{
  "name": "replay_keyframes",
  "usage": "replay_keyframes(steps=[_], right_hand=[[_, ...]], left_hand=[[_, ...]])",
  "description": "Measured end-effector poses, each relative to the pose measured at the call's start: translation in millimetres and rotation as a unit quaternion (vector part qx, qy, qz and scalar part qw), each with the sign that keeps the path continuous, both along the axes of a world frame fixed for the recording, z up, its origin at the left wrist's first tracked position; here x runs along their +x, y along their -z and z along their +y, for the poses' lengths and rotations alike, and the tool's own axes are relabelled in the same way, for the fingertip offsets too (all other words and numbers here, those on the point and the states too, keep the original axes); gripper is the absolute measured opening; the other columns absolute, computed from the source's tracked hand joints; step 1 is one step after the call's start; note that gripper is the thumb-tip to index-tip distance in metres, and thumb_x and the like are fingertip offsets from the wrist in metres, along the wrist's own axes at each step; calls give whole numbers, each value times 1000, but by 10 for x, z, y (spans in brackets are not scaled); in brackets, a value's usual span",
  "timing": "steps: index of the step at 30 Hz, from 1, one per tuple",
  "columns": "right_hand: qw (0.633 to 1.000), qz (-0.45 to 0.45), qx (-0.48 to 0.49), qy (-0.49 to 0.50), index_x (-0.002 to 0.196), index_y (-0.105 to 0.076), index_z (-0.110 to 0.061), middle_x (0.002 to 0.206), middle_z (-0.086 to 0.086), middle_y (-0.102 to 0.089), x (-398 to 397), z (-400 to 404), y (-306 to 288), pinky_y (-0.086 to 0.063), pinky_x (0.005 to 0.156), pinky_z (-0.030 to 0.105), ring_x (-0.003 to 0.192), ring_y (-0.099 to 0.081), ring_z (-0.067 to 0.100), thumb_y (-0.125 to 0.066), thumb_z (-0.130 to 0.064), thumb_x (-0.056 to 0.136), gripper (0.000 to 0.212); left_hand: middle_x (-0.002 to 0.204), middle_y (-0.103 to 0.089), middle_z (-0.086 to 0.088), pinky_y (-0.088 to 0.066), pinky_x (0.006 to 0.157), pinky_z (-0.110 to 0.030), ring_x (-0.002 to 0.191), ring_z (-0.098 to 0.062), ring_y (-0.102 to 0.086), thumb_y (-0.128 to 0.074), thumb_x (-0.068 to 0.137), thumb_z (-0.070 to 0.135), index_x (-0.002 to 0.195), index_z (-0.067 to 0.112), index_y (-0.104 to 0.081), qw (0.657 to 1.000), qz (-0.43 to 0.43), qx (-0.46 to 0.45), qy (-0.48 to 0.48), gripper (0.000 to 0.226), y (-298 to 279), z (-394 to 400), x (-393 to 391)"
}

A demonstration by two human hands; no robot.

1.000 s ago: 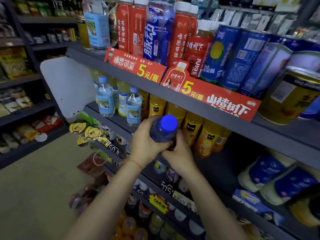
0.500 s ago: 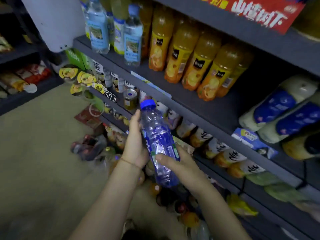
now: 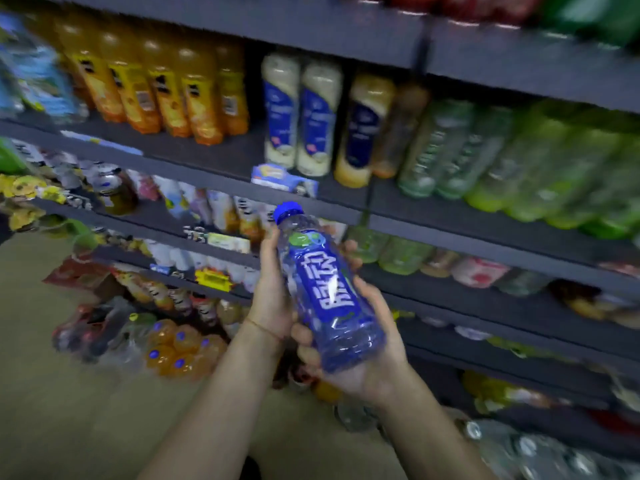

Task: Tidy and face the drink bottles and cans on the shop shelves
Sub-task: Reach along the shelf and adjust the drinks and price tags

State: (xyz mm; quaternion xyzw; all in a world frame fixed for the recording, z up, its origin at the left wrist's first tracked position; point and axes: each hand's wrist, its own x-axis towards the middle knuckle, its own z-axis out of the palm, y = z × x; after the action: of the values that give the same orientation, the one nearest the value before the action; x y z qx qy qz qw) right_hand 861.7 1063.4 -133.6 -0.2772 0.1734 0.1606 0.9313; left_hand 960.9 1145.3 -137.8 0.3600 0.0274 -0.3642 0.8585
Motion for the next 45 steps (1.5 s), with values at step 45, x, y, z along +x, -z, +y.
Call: replay_keyframes(steps=[45], right_hand=[[615, -3, -659, 432, 111, -65, -9, 107, 6, -70, -5578, -8318, -487, -52, 81, 20, 98, -66, 12, -97, -33, 51, 72]], left_hand=[[110, -69, 13, -50, 83, -16, 100, 7, -62, -52, 98, 5, 99, 24, -72, 883, -425, 137, 143, 28, -735, -8202, -5060]])
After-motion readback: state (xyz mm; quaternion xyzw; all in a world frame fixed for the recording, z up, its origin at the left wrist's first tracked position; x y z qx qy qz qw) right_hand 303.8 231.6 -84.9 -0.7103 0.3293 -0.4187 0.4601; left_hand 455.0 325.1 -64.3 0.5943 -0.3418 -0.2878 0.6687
